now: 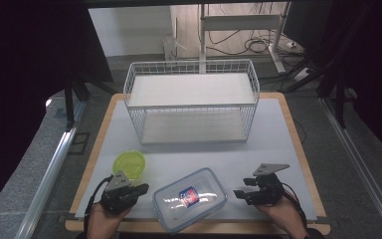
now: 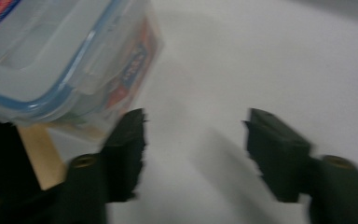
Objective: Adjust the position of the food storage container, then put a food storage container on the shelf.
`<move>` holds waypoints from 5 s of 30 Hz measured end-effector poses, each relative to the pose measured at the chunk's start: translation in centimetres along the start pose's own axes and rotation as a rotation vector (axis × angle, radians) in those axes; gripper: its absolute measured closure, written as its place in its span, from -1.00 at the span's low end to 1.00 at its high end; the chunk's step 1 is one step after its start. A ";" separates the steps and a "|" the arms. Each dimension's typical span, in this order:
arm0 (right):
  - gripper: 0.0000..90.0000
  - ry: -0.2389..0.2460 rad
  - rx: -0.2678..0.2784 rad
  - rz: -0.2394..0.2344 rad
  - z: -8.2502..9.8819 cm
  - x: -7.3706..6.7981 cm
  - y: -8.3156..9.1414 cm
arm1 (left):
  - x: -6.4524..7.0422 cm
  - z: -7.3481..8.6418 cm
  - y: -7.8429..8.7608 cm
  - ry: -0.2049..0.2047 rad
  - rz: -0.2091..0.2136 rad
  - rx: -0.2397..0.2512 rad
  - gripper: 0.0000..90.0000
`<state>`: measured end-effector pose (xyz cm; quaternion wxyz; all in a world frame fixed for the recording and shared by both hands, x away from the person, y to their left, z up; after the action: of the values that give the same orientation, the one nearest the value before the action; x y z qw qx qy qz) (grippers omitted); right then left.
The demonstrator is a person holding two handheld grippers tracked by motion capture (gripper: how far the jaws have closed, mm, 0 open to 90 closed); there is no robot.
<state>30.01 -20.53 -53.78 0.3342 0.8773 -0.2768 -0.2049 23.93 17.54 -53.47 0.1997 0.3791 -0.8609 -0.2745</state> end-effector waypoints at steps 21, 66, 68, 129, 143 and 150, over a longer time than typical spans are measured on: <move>0.85 0.122 -0.057 -0.089 -0.3 -3.5 -0.8 | 4.9 3.5 -0.7 -0.037 0.060 -0.139 0.96; 0.97 0.073 -0.046 0.053 -0.9 -1.1 -1.2 | -0.2 -4.3 -9.3 -0.002 -0.038 -0.151 0.99; 0.97 0.071 -0.041 0.061 -1.1 -0.8 -1.3 | -0.3 -4.4 -9.6 -0.005 -0.043 -0.160 0.99; 0.28 0.051 0.005 0.073 -0.6 1.1 0.5 | -6.1 -3.6 -2.5 0.091 -0.185 -0.008 0.97; 0.03 0.025 0.053 0.112 -0.8 1.9 1.5 | -2.1 -3.9 -2.6 -0.047 -0.128 0.059 -0.22; -0.19 0.010 0.066 0.101 -1.0 1.9 1.4 | -2.2 -3.7 -3.2 -0.035 -0.065 0.040 -0.51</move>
<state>31.53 -22.14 -52.45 0.3165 0.8737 -0.3259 -0.1741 29.12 16.22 -52.89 0.1681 0.4059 -0.8568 -0.2700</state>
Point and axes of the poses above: each handheld gripper's, and its own axes: y roughly backward along the jaws, z roughly out of its underside, x roughly to its right, the point moved 5 cm from there along -y, roughly forward along the jaws, and after that the axes turned 1 degree about x, right-handed, at the moved point
